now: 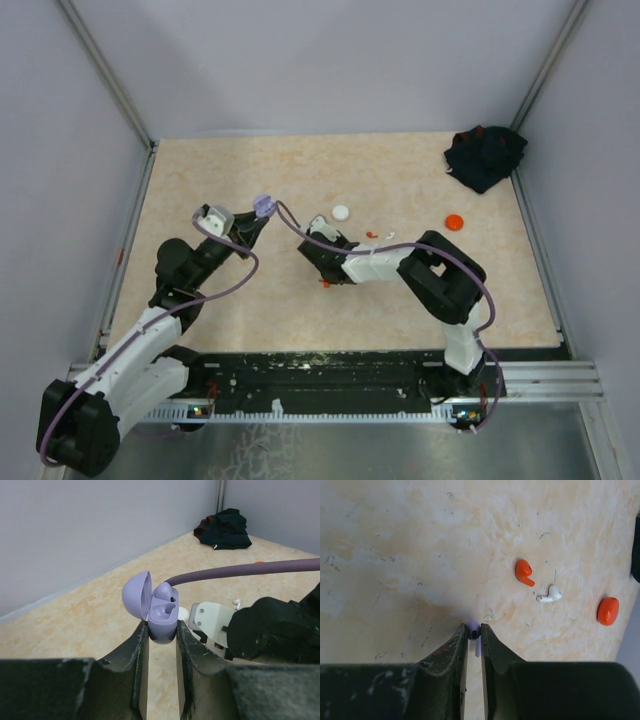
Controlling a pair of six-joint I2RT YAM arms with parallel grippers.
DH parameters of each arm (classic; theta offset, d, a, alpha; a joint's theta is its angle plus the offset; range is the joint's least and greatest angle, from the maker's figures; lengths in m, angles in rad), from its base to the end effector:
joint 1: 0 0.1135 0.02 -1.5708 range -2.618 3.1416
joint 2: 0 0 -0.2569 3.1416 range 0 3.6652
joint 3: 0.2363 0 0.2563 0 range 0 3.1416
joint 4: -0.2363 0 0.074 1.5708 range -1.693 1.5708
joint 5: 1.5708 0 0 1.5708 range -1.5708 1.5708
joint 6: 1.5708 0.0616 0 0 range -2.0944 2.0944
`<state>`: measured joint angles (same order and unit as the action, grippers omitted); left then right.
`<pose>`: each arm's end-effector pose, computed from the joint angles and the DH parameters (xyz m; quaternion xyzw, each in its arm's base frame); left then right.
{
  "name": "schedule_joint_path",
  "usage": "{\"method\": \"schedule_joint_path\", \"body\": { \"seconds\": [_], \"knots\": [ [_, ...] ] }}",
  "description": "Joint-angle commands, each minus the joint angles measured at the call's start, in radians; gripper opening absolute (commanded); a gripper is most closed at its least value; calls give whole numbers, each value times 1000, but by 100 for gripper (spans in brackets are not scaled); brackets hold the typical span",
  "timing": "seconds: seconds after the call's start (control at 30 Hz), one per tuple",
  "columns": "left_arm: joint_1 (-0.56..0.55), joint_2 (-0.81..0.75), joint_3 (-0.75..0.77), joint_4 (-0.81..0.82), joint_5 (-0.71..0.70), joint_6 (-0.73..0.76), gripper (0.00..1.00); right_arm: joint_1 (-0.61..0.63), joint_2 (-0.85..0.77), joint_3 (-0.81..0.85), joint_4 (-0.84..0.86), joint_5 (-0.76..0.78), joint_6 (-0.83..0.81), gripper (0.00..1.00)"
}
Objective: Insert the wireless bluetooth earbuds into the charging case
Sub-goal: Move the earbud to the center of the board.
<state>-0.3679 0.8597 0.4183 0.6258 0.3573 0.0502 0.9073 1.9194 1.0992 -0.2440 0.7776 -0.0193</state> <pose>0.2094 -0.1038 0.2801 0.2642 0.5868 -0.2319 0.7295 0.2673 0.2718 0.1106 -0.3154 0.8439 -0.2318 0.3671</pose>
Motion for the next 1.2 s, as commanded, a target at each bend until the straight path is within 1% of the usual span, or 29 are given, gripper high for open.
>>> {"method": "schedule_joint_path", "body": {
  "seconds": [0.0, 0.27, 0.4, 0.43, 0.47, 0.53, 0.6, 0.7, 0.8, 0.9, 1.03, 1.17],
  "knots": [
    [9, -19, 12, 14, -52, 12, 0, 53, 44, 10, -62, 52, 52, 15],
    [15, -17, 12, 14, -49, 6, 0, 114, 103, 49, -128, 24, 108, 20],
    [20, -17, 12, 14, -50, 1, 0, 143, 110, 50, -141, 26, 123, 21],
    [20, -16, 13, 15, -49, 1, 0, 147, 110, 52, -148, 25, 128, 24],
    [21, -17, 13, 15, -48, -1, 0, 148, 111, 53, -154, 23, 134, 32],
    [22, -16, 11, 17, -48, -2, 0, 151, 112, 57, -164, 19, 135, 36],
    [23, -14, 10, 18, -47, -5, 0, 155, 109, 61, -175, 26, 136, 38],
    [26, -11, 11, 21, -41, -8, 0, 161, 98, 66, -182, 11, 132, 38],
    [27, -10, 11, 23, -38, -13, 0, 167, 68, 64, -181, -41, 127, 38],
    [29, -8, 11, 25, -35, -15, 0, 166, 19, 46, -166, -65, 126, 35],
    [32, -4, 11, 29, -28, -21, 0, 168, -12, 40, -163, -49, 113, 31],
    [33, -3, 11, 31, -23, -26, 0, 159, 7, 41, -175, -2, 123, 30]
  ]
}}
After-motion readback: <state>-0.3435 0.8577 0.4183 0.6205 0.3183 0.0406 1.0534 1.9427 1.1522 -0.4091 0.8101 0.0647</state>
